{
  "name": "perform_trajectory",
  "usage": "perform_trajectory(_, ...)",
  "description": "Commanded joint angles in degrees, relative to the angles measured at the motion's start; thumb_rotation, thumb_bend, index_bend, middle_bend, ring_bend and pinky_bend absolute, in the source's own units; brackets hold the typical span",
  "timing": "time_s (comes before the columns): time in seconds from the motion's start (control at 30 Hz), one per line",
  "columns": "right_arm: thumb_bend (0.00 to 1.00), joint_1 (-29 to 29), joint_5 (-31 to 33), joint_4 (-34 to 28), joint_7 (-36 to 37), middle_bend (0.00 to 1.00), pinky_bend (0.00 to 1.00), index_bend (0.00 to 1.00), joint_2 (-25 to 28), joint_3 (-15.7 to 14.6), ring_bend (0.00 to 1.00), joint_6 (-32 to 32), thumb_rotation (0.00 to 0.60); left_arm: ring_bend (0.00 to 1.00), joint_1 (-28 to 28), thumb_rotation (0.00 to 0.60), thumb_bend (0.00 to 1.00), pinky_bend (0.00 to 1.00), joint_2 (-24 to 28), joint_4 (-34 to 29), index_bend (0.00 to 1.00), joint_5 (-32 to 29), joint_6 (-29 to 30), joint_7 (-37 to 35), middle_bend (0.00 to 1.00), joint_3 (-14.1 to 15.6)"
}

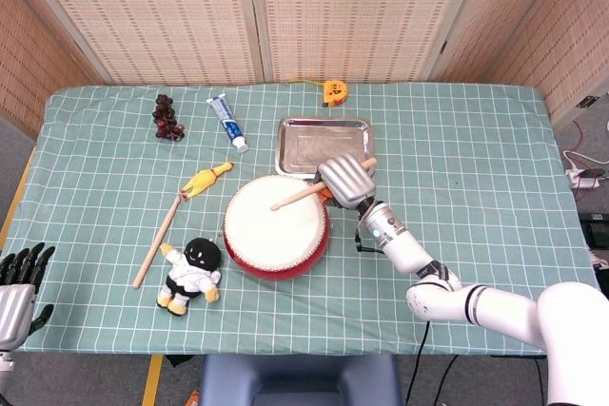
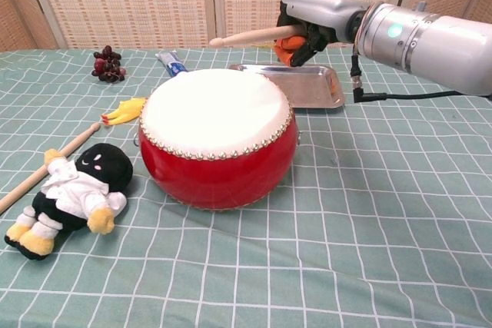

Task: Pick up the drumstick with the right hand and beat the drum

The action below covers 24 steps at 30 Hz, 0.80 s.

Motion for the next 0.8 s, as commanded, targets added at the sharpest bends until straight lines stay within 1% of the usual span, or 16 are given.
perform_trajectory(0.03, 1.00, 1.70, 1.29, 3.69, -16.01, 1.00, 1.00, 1.00, -0.46, -3.89, 1.00, -4.95, 0.600, 0.02, 0.03, 0.600, 0.23, 0.02, -0.03, 0.15, 0.03, -0.19, -0.13, -0.05, 0.00, 0.01)
perform_trajectory(0.07, 1.00, 2.01, 3.43, 3.89, -19.50, 1.00, 1.00, 1.00, -0.99, -4.06, 1.00, -5.26, 0.600, 0.02, 0.04, 0.600, 0.23, 0.02, -0.04, 0.24, 0.03, -0.26, -0.21, -0.06, 0.00, 0.02)
perform_trajectory(0.17, 1.00, 2.62, 8.21, 3.81, -26.32, 1.00, 1.00, 1.00, -1.77, -4.16, 1.00, -5.09, 0.600, 0.02, 0.09, 0.600, 0.23, 0.02, -0.13, 0.35, 0.03, -0.40, -0.32, -0.14, 0.00, 0.05)
perform_trajectory(0.23, 1.00, 2.66, 10.00, 3.17, -27.90, 1.00, 1.00, 1.00, -2.01, -3.54, 1.00, -4.04, 0.600, 0.02, 0.11, 0.600, 0.23, 0.02, -0.21, 0.46, 0.03, -0.43, -0.30, -0.12, 0.00, 0.04)
perform_trajectory(0.27, 1.00, 2.33, 9.87, 2.39, -26.54, 1.00, 1.00, 1.00, -2.20, -2.47, 1.00, -2.59, 0.600, 0.02, 0.14, 0.600, 0.23, 0.02, -0.25, 0.53, 0.03, -0.48, -0.29, -0.07, 0.00, 0.04)
perform_trajectory(0.33, 1.00, 1.39, 8.14, 1.04, -21.34, 1.00, 1.00, 1.00, -2.17, -0.66, 1.00, -0.76, 0.600, 0.02, 0.19, 0.600, 0.23, 0.02, -0.25, 0.58, 0.03, -0.51, -0.28, -0.08, 0.00, 0.06)
perform_trajectory(0.4, 0.99, 0.13, 5.34, -0.67, -12.70, 1.00, 1.00, 1.00, -1.57, 1.46, 1.00, 0.30, 0.600, 0.02, 0.19, 0.600, 0.23, 0.02, -0.23, 0.62, 0.03, -0.53, -0.25, 0.02, 0.00, 0.03)
perform_trajectory(0.47, 0.99, -0.89, 2.25, -1.23, -5.13, 1.00, 1.00, 1.00, -1.00, 2.72, 1.00, 1.23, 0.600, 0.02, 0.14, 0.600, 0.23, 0.02, -0.22, 0.52, 0.03, -0.47, -0.15, 0.08, 0.00, -0.05)
perform_trajectory(0.53, 0.99, -1.28, 0.75, -0.76, -1.48, 1.00, 1.00, 1.00, -0.60, 3.13, 1.00, 1.33, 0.600, 0.02, 0.08, 0.600, 0.23, 0.02, -0.20, 0.42, 0.03, -0.28, -0.02, 0.22, 0.00, -0.08)
perform_trajectory(0.67, 0.99, -1.23, -0.11, 0.22, -0.56, 1.00, 1.00, 1.00, -0.01, 2.42, 1.00, -0.07, 0.600, 0.02, 0.08, 0.600, 0.23, 0.02, -0.10, 0.26, 0.03, -0.01, 0.17, 0.28, 0.00, -0.03)
perform_trajectory(0.73, 0.99, -1.10, 0.13, 0.34, -1.19, 1.00, 1.00, 1.00, -0.04, 2.09, 1.00, -0.68, 0.600, 0.02, 0.08, 0.600, 0.23, 0.02, -0.11, 0.27, 0.03, -0.04, 0.14, 0.27, 0.00, -0.03)
perform_trajectory(0.8, 0.99, -0.69, 0.20, 0.98, -3.34, 1.00, 1.00, 1.00, -0.28, 1.24, 1.00, -1.46, 0.600, 0.02, 0.08, 0.600, 0.23, 0.02, -0.08, 0.23, 0.03, -0.05, 0.09, 0.33, 0.00, 0.00)
